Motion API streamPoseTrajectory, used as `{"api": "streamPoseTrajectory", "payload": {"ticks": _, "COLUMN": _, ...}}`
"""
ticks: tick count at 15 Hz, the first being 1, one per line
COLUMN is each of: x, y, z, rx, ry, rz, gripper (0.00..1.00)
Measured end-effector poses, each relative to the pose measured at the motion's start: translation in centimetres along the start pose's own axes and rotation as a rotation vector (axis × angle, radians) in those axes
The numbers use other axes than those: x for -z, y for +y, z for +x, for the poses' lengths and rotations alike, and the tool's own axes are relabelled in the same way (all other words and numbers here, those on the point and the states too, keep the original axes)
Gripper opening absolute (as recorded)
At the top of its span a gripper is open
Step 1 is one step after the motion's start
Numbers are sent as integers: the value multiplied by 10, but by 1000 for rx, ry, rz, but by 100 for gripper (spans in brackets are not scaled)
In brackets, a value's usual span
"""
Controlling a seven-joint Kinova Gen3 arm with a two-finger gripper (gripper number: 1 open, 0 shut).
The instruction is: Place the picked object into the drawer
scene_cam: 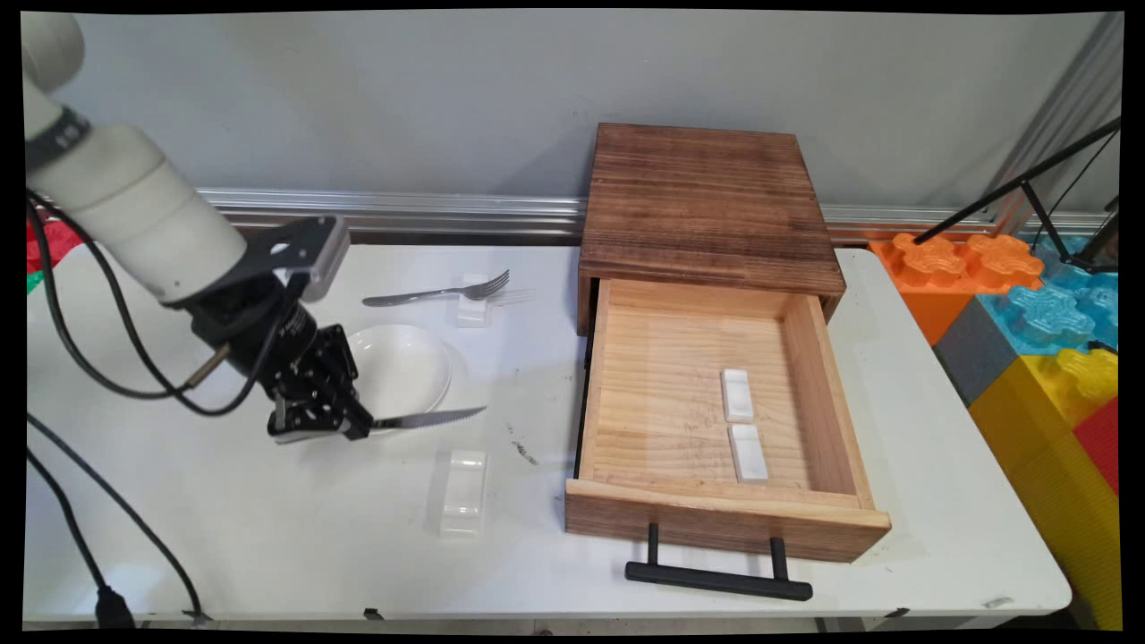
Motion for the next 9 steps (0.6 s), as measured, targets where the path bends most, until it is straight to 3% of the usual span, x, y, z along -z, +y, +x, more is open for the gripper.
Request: {"api": "streamPoseTrajectory", "payload": {"ticks": 9, "x": 38, "y": 0, "z": 67, "rx": 1, "ry": 55, "rz": 12, "gripper": 0}}
